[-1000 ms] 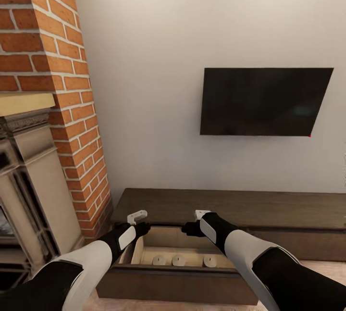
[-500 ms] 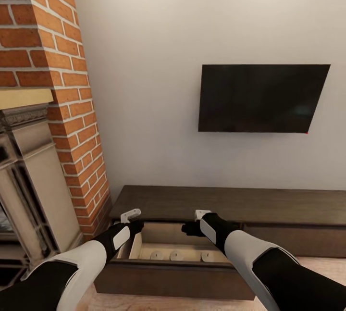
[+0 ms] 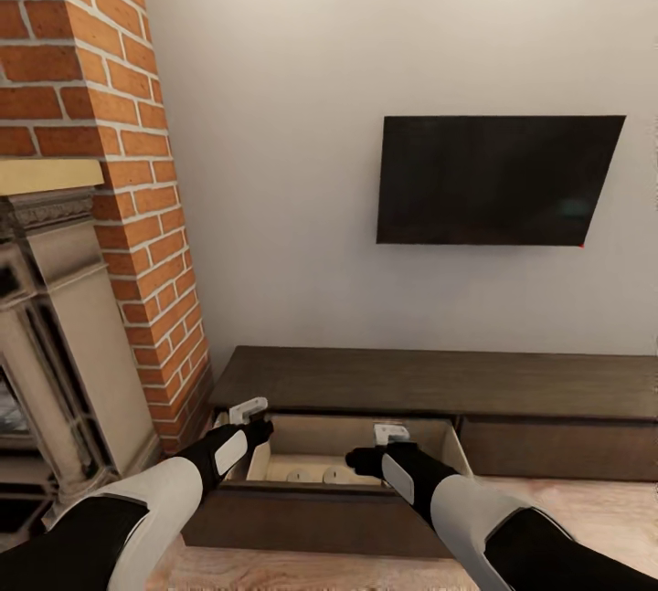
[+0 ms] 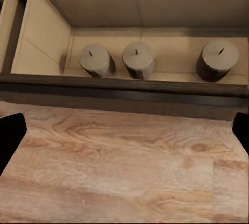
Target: Place each of the two pumpkins and all three candles from the living room inside a cabinet in the living room (use any cabinet), then make sure every cabinet is closed, and position the cauldron so it is next to a table in the living room.
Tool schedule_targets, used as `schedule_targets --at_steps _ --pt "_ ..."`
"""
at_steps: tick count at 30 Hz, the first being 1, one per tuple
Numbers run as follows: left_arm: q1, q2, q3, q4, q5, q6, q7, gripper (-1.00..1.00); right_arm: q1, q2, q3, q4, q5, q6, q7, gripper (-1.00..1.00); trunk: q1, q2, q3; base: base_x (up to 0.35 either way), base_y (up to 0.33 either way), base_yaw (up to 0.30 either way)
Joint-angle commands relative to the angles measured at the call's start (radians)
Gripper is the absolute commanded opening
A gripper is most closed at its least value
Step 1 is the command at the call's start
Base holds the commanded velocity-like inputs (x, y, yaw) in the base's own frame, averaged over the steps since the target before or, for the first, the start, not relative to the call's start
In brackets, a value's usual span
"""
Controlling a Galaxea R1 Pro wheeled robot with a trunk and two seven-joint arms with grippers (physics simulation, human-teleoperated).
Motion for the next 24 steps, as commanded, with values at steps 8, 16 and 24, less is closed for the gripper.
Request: schedule_targets --at_steps 8,16,24 --pt "0.0 0.0 -0.009 0.0 0.007 0.003 0.006 1.0 0.012 0.0 0.008 -0.001 -0.007 0.0 -0.004 1.0 0.03 -0.057 -0.026 -0.077 0.0 0.0" --pt "0.0 0.0 -0.009 0.011 0.005 0.002 0.006 1.0 0.013 0.0 0.008 -0.002 -0.007 -0.001 -0.004 1.0 0.061 -0.113 -0.051 -0.144 0.0 0.0" --pt "0.0 0.0 -0.009 0.013 0.005 0.002 0.006 1.0 0.013 0.0 0.007 -0.002 -0.006 -0.001 -0.004 1.0 0.092 -0.169 -0.076 -0.052 0.0 0.0"
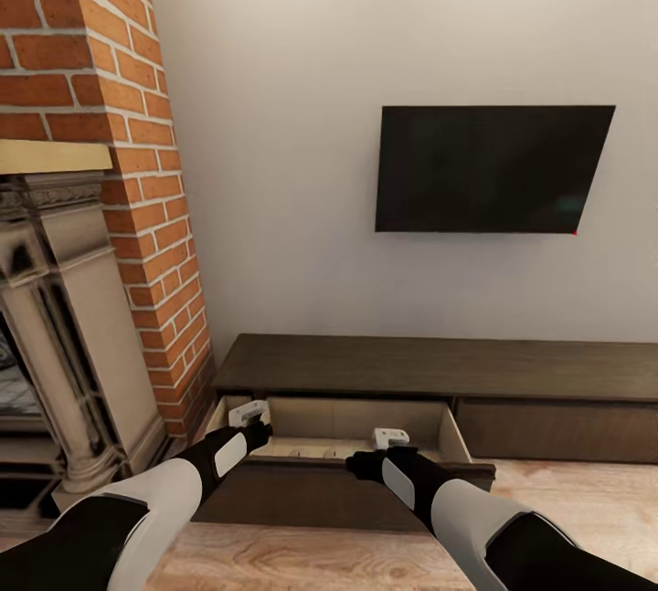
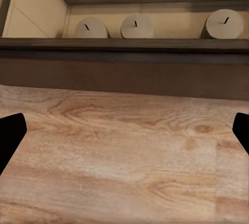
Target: Place each of the two pumpkins and all three candles from the living room inside a cabinet in the living room (use any cabinet), then make sure every cabinet is closed, and position the cauldron so it is next to a table in the living room.
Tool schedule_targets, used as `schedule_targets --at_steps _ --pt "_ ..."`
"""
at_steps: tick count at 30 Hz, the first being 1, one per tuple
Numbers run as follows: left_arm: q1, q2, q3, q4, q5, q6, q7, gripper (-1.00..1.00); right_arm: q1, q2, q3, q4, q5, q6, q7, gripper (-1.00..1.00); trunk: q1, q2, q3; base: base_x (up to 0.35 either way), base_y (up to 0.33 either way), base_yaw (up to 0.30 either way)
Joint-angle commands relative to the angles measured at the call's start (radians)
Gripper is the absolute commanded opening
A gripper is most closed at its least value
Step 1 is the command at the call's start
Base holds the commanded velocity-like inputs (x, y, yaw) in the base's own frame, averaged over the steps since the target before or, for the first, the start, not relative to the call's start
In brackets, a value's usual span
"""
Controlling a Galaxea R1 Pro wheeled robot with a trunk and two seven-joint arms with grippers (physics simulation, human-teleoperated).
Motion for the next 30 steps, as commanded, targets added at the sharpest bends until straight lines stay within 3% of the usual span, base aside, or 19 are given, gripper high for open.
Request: schedule_targets --at_steps 1,12,18,23,24,30 --pt "0.0 0.0 -0.009 -0.002 0.008 0.006 0.006 1.0 -0.001 0.0 0.006 -0.001 -0.006 0.004 -0.004 1.0 0.004 -0.008 -0.004 -0.007 0.0 0.0" --pt "0.0 0.0 -0.01 -0.002 0.008 0.004 0.006 1.0 -0.001 0.0 0.006 -0.001 -0.006 0.004 -0.004 1.0 0.046 -0.085 -0.039 -0.116 0.0 0.0" --pt "0.001 0.0 -0.011 0.01 0.007 -0.082 -0.002 1.0 -0.001 0.0 0.006 -0.001 -0.006 0.004 -0.004 1.0 0.069 -0.127 -0.058 -0.008 0.0 0.0" --pt "0.001 0.0 -0.012 0.018 0.007 -0.1 -0.008 1.0 -0.001 0.0 0.006 -0.001 -0.005 -0.04 -0.004 1.0 0.088 -0.162 -0.073 0.0 0.0 0.0" --pt "0.001 0.0 -0.013 0.033 0.007 -0.125 -0.008 1.0 -0.001 0.0 0.007 0.0 0.016 -0.095 -0.008 1.0 0.092 -0.169 -0.076 0.0 0.0 0.0" --pt "0.001 0.0 -0.013 0.062 0.007 -0.189 -0.008 1.0 0.0 0.0 0.007 0.0 0.079 -0.106 -0.01 1.0 0.115 -0.211 -0.095 0.0 0.0 0.0"
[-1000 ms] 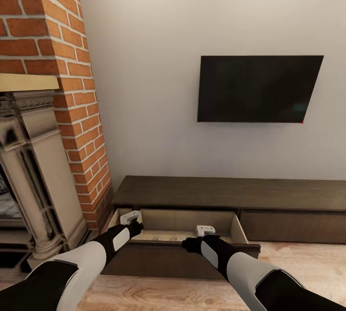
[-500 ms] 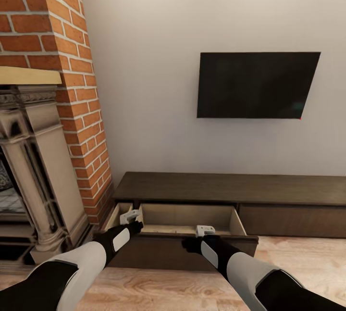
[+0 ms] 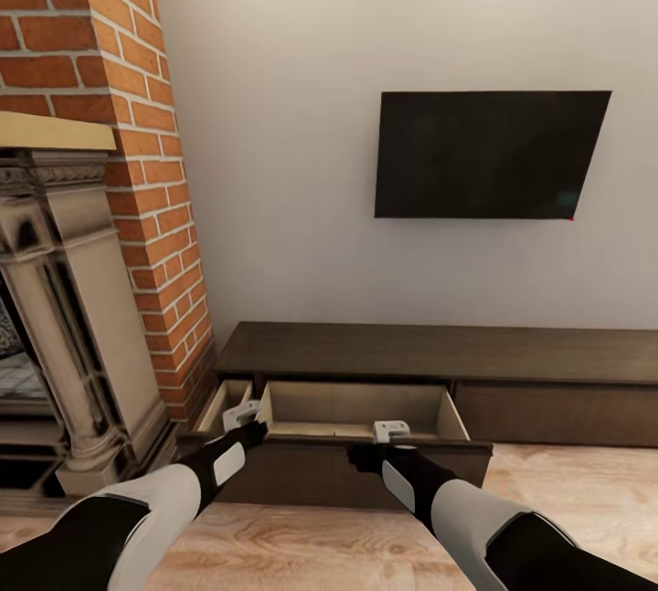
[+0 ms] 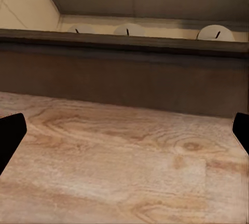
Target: Place each of the two pumpkins and all three candles from the living room inside a cabinet in the living room (use any cabinet), then make sure every cabinet is closed, and position the cauldron so it is next to a table in the living room.
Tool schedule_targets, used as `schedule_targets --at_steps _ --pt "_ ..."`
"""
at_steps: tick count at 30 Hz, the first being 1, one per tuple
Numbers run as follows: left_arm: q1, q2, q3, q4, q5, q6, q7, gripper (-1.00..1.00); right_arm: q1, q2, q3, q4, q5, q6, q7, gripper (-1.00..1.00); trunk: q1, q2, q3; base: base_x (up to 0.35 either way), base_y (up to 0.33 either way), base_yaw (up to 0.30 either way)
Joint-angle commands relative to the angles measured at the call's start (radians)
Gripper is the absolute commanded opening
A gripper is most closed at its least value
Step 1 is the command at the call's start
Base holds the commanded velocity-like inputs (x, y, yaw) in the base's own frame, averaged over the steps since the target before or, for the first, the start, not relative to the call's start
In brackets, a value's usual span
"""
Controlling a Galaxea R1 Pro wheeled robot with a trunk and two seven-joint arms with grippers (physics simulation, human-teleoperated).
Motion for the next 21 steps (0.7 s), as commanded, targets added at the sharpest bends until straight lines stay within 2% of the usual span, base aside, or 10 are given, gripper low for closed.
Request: schedule_targets --at_steps 1,8,9,16,21 --pt "-0.001 0.0 -0.009 0.002 0.008 -0.006 0.003 1.0 -0.001 0.0 0.007 -0.001 -0.003 0.004 -0.005 1.0 0.004 -0.008 -0.004 0.0 0.0 0.0" --pt "-0.001 -0.003 -0.01 0.009 -0.008 -0.032 0.003 1.0 0.001 0.0 0.006 0.0 0.011 0.0 -0.005 1.0 0.031 -0.057 -0.026 0.0 0.0 0.0" --pt "0.003 -0.004 -0.01 0.009 -0.036 -0.043 0.003 1.0 0.001 0.0 0.004 -0.001 0.01 -0.007 -0.005 1.0 0.034 -0.064 -0.029 0.0 0.0 0.0" --pt "0.004 -0.006 -0.01 0.008 -0.049 -0.047 0.003 1.0 0.001 0.0 0.004 0.0 0.012 -0.063 -0.006 1.0 0.061 -0.113 -0.051 0.0 0.0 0.0" --pt "0.004 -0.005 -0.01 0.008 -0.051 -0.049 0.003 1.0 0.001 0.0 0.004 0.0 0.013 -0.068 -0.006 1.0 0.08 -0.148 -0.067 0.0 0.0 0.0"
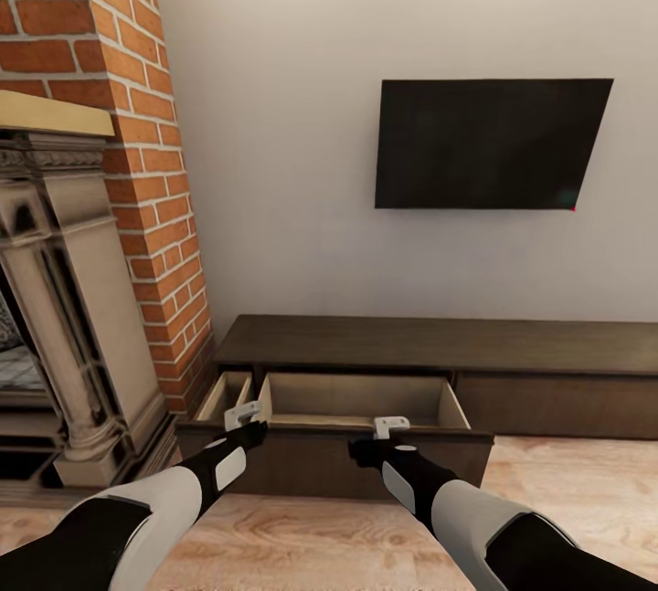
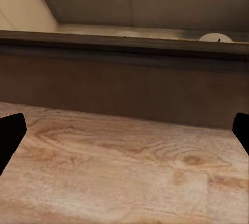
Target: Place each of the two pumpkins and all three candles from the living room inside a cabinet in the living room (use any cabinet), then make sure every cabinet is closed, and position the cauldron so it is next to a table in the living room.
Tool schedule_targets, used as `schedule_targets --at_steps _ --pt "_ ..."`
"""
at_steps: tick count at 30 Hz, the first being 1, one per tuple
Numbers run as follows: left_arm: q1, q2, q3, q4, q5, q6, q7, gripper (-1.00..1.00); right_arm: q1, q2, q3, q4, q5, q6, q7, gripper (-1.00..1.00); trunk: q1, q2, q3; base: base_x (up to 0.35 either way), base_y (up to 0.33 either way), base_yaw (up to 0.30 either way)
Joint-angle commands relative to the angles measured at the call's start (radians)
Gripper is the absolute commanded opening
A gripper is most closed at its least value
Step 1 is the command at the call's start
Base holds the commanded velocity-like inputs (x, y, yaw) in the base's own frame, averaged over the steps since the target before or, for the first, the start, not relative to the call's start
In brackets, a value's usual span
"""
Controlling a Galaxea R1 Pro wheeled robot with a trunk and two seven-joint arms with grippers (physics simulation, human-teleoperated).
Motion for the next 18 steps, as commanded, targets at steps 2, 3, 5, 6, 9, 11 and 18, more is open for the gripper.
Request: schedule_targets --at_steps 2,3,5,6,9,11,18 --pt "-0.001 -0.001 -0.009 0.001 0.007 -0.004 0.003 1.0 -0.001 0.0 0.008 -0.001 -0.007 0.004 -0.005 1.0 0.008 -0.015 -0.007 0.0 0.0 0.0" --pt "-0.001 -0.001 -0.009 0.001 0.007 -0.006 0.003 1.0 -0.001 0.0 0.008 -0.001 -0.007 0.003 -0.005 1.0 0.011 -0.022 -0.011 0.0 0.0 0.0" --pt "-0.001 -0.001 -0.009 0.002 0.006 -0.007 0.003 1.0 0.0 0.0 0.008 -0.001 -0.007 0.002 -0.004 1.0 0.019 -0.036 -0.017 0.0 0.0 0.0" --pt "-0.001 -0.001 -0.009 0.001 0.005 -0.008 0.003 1.0 0.001 0.0 0.008 -0.001 -0.007 0.001 -0.004 1.0 0.023 -0.043 -0.02 0.0 0.0 0.0" --pt "0.0 -0.001 -0.009 0.001 -0.019 -0.013 0.004 1.0 0.014 0.0 0.009 -0.001 -0.007 -0.001 -0.004 1.0 0.034 -0.064 -0.029 0.0 0.0 0.0" --pt "0.002 -0.003 -0.009 0.002 -0.059 -0.051 0.004 1.0 0.017 0.0 0.009 -0.001 -0.007 -0.026 -0.005 1.0 0.042 -0.078 -0.036 0.0 0.0 0.0" --pt "0.002 -0.013 -0.009 0.011 -0.165 -0.121 0.003 1.0 0.022 0.0 0.009 0.001 -0.005 -0.119 -0.005 1.0 0.069 -0.127 -0.058 0.0 0.0 0.0"
